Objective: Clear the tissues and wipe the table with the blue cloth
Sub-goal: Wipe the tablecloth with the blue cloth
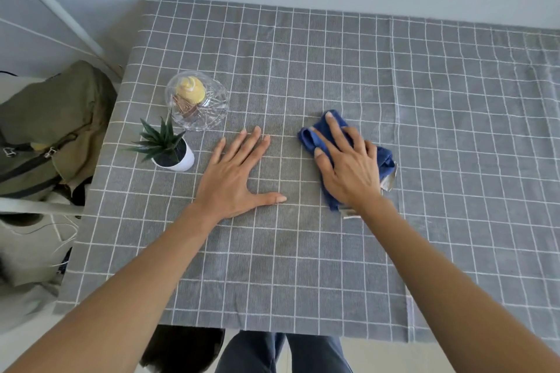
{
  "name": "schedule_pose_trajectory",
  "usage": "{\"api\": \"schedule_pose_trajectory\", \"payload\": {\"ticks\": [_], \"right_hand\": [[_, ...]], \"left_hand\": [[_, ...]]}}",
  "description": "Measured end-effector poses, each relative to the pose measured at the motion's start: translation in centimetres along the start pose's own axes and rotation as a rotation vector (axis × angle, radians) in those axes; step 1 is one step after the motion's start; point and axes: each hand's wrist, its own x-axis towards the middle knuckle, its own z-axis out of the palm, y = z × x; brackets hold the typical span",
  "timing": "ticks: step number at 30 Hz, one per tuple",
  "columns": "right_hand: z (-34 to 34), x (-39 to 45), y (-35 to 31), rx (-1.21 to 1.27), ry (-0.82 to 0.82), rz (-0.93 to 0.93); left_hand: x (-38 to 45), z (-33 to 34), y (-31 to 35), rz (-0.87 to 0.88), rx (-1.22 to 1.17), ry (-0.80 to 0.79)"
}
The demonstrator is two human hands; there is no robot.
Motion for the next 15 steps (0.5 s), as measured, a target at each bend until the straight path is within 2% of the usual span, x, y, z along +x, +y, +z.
{"api": "schedule_pose_trajectory", "payload": {"ticks": [3,9,15], "right_hand": [[0.5,-0.3,-0.9,0.025,0.012,0.069],[1.1,-2.7,-2.3,0.027,-0.031,-0.144],[0.1,0.2,-0.5,0.018,0.004,0.107]], "left_hand": [[-0.1,0.0,-0.1,-0.001,0.001,0.000],[-0.1,0.0,0.1,-0.004,0.003,0.007],[-0.1,0.1,0.0,0.000,0.018,0.003]]}}
